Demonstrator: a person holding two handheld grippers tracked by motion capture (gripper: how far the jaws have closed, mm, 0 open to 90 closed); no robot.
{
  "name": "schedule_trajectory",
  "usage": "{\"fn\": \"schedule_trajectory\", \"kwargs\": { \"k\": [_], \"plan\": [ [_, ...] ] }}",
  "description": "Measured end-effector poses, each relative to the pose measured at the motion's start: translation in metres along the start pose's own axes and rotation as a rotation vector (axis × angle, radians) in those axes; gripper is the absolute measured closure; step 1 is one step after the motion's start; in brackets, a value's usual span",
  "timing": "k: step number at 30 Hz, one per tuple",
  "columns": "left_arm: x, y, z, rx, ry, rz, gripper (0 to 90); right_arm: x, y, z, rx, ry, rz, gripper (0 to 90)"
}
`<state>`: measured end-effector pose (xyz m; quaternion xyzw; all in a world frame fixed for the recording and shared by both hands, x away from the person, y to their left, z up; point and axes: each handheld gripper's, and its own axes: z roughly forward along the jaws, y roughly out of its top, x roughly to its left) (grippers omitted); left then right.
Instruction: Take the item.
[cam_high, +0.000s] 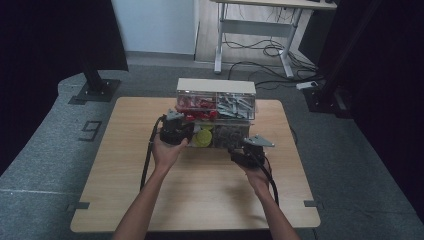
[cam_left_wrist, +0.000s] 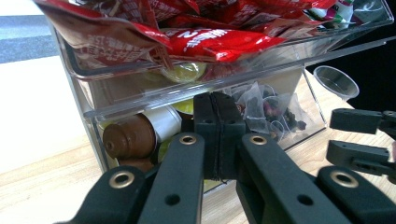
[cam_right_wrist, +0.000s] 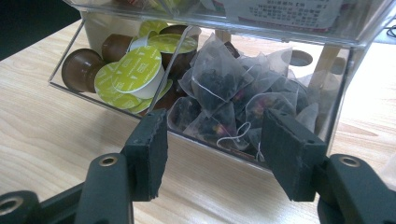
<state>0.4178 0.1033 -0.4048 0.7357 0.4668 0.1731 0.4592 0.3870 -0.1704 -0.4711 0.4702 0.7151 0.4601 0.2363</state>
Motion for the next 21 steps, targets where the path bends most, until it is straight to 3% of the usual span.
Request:
{"fn": "schedule_trajectory", "kwargs": {
  "k": [21],
  "plan": [
    [-0.001,0.000,0.002,-0.001,-0.011,-0.005,89.5,0.002,0.003,0.025,0.009,-0.013,-0.003,40.8]
  ]
}}
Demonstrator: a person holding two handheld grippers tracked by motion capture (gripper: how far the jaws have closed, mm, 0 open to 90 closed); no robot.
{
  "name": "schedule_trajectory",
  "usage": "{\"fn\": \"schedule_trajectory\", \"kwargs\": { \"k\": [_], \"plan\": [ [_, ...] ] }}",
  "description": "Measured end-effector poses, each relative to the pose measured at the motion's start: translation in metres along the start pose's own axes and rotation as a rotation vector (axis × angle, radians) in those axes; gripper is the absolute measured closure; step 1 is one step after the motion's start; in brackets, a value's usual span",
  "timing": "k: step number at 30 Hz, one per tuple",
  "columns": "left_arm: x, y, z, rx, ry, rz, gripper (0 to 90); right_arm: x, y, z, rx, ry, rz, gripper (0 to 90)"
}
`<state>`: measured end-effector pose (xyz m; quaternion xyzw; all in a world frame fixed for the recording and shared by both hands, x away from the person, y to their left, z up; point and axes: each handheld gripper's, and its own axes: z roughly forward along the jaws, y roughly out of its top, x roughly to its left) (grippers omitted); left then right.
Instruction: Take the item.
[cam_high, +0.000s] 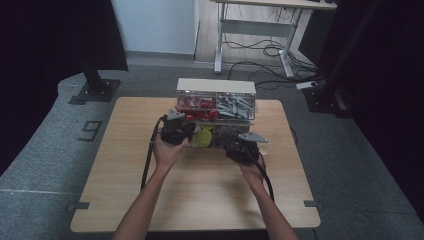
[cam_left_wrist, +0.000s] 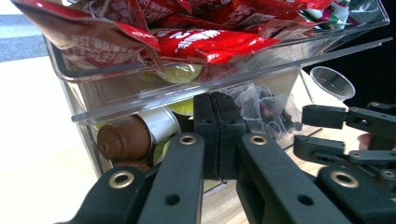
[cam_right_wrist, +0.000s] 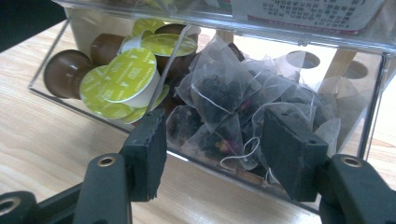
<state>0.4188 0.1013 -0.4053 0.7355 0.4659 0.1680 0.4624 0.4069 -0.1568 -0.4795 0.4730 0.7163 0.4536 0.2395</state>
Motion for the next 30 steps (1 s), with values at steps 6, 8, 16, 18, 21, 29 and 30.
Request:
{"fn": "schedule_trajectory", "kwargs": {
  "k": [6,8,16,18,21,29,30],
  "plan": [
    [0.000,0.000,0.000,0.000,-0.001,0.001,89.5,-0.001,0.000,0.010,0.002,-0.015,-0.001,40.6],
    [0.000,0.000,0.000,-0.001,-0.001,0.000,89.4,-0.001,0.001,0.013,0.006,-0.019,0.000,40.2],
    [0.000,0.000,0.000,0.001,-0.003,-0.001,89.3,0.006,0.005,0.023,0.006,-0.039,-0.035,36.8],
    [0.000,0.000,0.000,0.002,0.002,0.004,89.2,0.007,0.005,0.025,0.000,-0.048,-0.035,36.4],
    [-0.001,0.000,-0.001,-0.001,0.000,0.009,89.1,0.008,0.005,0.028,0.001,-0.054,-0.031,36.3],
    [-0.001,0.000,0.000,-0.001,-0.006,0.003,89.1,0.006,0.004,0.033,0.003,-0.066,-0.029,36.8],
    [-0.001,0.000,0.000,-0.001,-0.007,0.003,89.1,0.006,0.004,0.034,0.001,-0.066,-0.028,37.2]
  ]
}}
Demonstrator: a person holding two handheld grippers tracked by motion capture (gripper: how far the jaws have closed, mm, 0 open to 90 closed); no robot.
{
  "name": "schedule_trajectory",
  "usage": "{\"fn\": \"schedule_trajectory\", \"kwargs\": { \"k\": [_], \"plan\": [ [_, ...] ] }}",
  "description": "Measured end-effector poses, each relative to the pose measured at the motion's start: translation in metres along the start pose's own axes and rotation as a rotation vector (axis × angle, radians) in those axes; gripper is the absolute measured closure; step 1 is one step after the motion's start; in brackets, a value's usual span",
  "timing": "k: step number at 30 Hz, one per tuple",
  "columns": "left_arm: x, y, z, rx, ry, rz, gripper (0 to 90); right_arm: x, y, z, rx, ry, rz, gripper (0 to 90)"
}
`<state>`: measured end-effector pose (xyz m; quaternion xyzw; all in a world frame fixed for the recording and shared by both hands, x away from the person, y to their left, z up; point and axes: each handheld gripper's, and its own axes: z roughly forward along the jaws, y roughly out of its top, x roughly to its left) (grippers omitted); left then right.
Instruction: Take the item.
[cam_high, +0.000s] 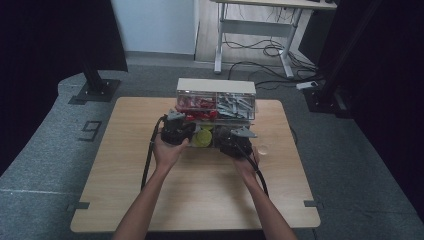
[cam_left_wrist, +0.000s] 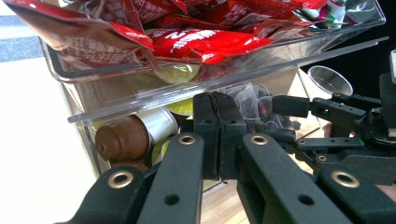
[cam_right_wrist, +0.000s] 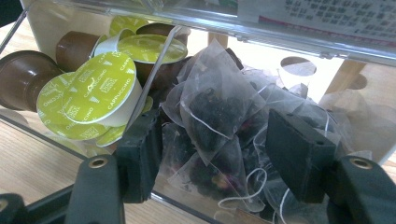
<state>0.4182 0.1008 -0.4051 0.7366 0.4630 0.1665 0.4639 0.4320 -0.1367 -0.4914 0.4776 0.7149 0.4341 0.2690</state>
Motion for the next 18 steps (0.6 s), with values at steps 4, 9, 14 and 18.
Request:
{"fn": "schedule_trajectory", "kwargs": {
  "k": [4,9,14,18],
  "plan": [
    [0.000,0.000,0.000,0.000,-0.003,-0.001,89.0,0.001,-0.001,0.003,-0.001,-0.009,-0.013,37.6],
    [0.000,0.000,0.000,-0.001,-0.006,-0.005,89.0,0.001,-0.002,0.008,0.009,-0.013,-0.019,37.8],
    [0.000,0.000,0.000,-0.002,-0.007,-0.004,89.1,0.000,-0.003,0.012,0.012,-0.026,-0.022,39.7],
    [-0.001,0.000,0.001,0.000,-0.007,0.001,89.0,0.002,-0.002,0.015,0.018,-0.027,-0.027,40.8]
  ]
}}
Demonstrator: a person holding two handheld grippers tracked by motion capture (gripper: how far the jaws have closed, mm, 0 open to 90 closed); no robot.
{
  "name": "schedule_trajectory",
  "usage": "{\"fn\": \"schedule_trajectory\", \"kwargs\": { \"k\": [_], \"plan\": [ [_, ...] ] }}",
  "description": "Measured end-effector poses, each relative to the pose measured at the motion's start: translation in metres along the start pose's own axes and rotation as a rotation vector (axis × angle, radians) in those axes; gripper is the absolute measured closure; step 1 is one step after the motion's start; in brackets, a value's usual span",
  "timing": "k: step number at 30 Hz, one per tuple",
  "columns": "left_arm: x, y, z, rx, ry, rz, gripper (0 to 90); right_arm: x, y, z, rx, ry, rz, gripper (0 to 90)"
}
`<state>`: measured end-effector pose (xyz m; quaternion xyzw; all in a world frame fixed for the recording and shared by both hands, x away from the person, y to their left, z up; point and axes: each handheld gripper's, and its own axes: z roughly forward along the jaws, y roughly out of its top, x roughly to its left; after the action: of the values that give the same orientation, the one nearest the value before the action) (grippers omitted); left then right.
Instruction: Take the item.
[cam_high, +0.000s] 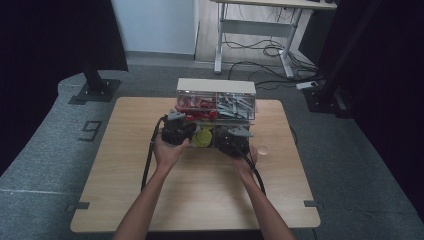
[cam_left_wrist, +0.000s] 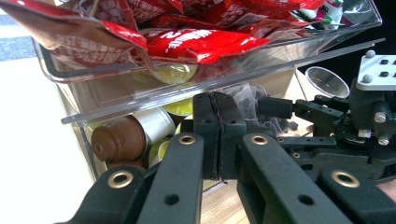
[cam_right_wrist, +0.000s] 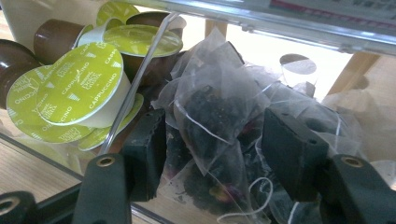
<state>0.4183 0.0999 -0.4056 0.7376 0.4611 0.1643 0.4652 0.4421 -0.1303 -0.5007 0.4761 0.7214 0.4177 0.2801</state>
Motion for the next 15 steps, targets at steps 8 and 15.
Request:
{"fn": "schedule_trajectory", "kwargs": {
  "k": [8,15],
  "plan": [
    [-0.0002,-0.0004,0.0000,-0.004,-0.002,-0.002,88.8,0.0033,0.0023,0.0060,0.028,0.005,0.004,45.2],
    [0.0001,-0.0005,0.0000,-0.006,-0.004,-0.003,88.8,-0.0002,-0.0006,0.0089,0.040,0.018,0.022,56.6]
  ]
}}
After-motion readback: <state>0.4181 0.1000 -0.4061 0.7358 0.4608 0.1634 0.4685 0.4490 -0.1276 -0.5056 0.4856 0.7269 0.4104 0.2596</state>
